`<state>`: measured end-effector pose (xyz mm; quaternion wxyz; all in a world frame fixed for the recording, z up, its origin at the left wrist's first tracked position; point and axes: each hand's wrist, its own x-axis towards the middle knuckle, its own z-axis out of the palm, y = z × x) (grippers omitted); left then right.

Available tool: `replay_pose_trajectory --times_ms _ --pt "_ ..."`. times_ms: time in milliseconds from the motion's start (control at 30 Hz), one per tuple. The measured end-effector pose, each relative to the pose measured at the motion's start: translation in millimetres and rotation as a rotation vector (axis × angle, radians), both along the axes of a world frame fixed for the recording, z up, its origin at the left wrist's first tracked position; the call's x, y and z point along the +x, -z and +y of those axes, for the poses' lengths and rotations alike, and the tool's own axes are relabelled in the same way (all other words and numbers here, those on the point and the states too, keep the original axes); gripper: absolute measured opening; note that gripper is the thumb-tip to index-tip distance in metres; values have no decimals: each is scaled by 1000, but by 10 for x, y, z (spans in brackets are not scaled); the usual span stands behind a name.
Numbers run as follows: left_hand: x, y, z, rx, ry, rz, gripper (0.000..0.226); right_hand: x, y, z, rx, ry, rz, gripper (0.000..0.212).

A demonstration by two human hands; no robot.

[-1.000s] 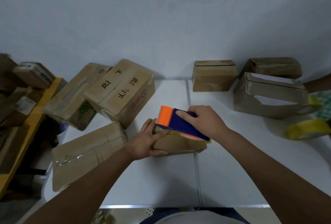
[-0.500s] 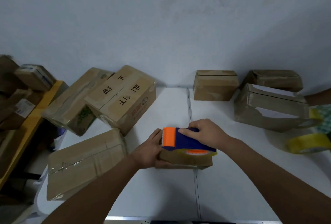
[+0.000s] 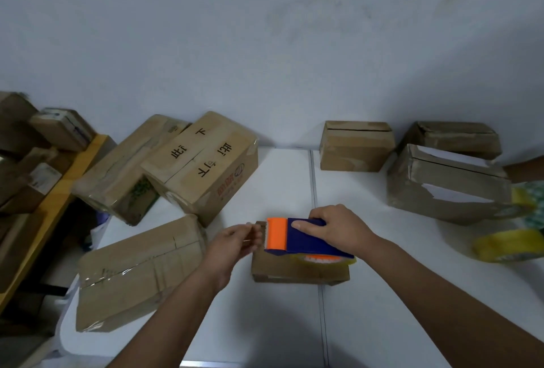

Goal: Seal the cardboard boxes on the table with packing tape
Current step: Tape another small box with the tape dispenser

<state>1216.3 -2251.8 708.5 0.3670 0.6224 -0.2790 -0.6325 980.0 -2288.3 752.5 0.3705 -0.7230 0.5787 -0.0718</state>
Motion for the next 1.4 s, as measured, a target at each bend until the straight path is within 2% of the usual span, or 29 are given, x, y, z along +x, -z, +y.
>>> replay_pose_trajectory --times_ms 100,233,467,867,1100,1400 --pt "-82 -182 70 182 -22 209 30 15 11 -15 -6 -4 15 45" --pt "-53 -273 49 219 -58 331 23 25 -3 -15 -11 -8 26 42" --pt "-73 -271 72 202 -45 350 17 36 -5 -20 -17 -12 41 42" --pt "-143 -215 82 211 -38 378 37 5 19 -3 -32 -15 33 42" --pt "-174 -230 55 241 29 366 19 -1 30 -3 -18 -15 31 44" --pt "-246 -215 39 268 -23 387 23 2 5 11 -11 -15 26 39"
